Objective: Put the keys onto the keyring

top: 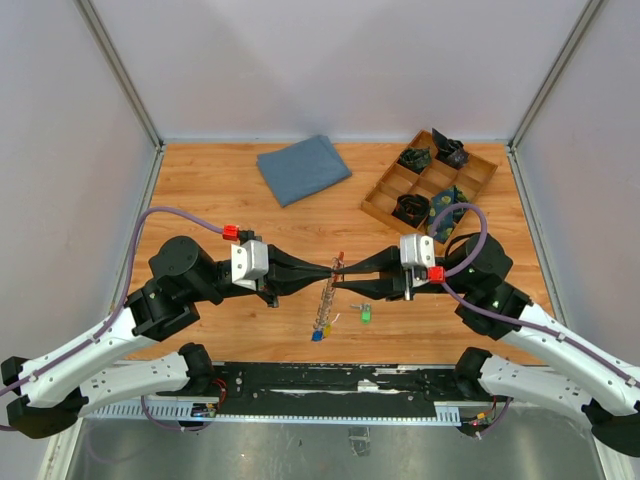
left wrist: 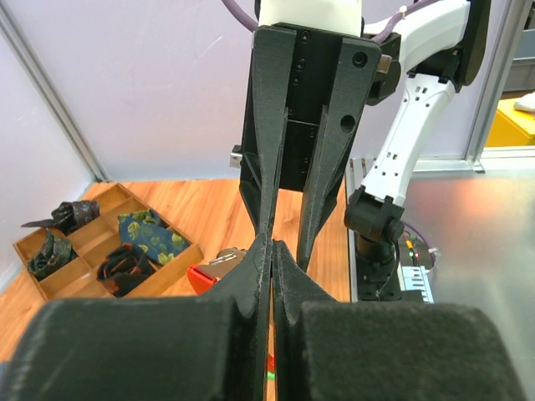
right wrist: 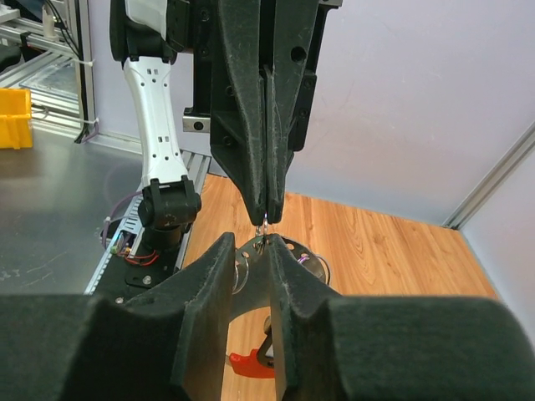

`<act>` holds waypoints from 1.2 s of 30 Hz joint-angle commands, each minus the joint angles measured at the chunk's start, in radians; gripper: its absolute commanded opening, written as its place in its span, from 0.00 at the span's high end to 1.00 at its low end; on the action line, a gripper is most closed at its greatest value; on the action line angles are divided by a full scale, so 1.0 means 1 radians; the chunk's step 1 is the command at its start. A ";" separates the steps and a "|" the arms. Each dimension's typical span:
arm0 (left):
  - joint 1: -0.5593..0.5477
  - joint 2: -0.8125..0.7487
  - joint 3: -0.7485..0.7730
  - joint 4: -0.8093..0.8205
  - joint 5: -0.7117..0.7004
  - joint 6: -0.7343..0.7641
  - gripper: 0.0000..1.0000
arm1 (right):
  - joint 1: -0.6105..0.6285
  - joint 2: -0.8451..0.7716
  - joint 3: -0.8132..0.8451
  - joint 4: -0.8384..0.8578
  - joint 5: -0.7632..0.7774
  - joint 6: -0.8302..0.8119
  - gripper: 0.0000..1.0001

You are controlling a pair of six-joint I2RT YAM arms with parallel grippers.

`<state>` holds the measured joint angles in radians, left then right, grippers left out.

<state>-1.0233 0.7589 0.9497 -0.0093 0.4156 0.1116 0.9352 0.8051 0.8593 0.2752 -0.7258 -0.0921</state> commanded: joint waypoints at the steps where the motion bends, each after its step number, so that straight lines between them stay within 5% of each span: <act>1: 0.003 -0.002 0.041 0.031 0.006 0.006 1.00 | 0.006 -0.007 0.034 -0.001 -0.012 -0.019 0.77; 11: 0.004 0.005 0.041 0.031 0.015 0.003 0.99 | 0.005 0.019 0.043 0.023 -0.023 -0.001 0.86; 17: 0.003 0.004 0.041 0.028 0.012 0.004 0.99 | 0.005 0.022 0.045 0.021 -0.020 0.005 0.99; 22: 0.003 0.004 0.041 0.029 0.008 -0.001 0.98 | 0.005 0.015 0.062 -0.030 0.027 -0.035 0.99; 28: 0.003 -0.004 0.047 0.054 0.012 -0.045 0.68 | 0.005 -0.026 0.060 -0.116 0.081 -0.268 1.00; 36: 0.003 -0.019 0.053 0.000 -0.118 -0.098 0.61 | 0.005 -0.090 0.082 -0.284 0.112 -0.670 1.00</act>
<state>-1.0233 0.7559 0.9707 -0.0013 0.4000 0.0540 0.9356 0.7494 0.8948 0.0700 -0.6449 -0.4816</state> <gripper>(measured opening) 0.387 0.012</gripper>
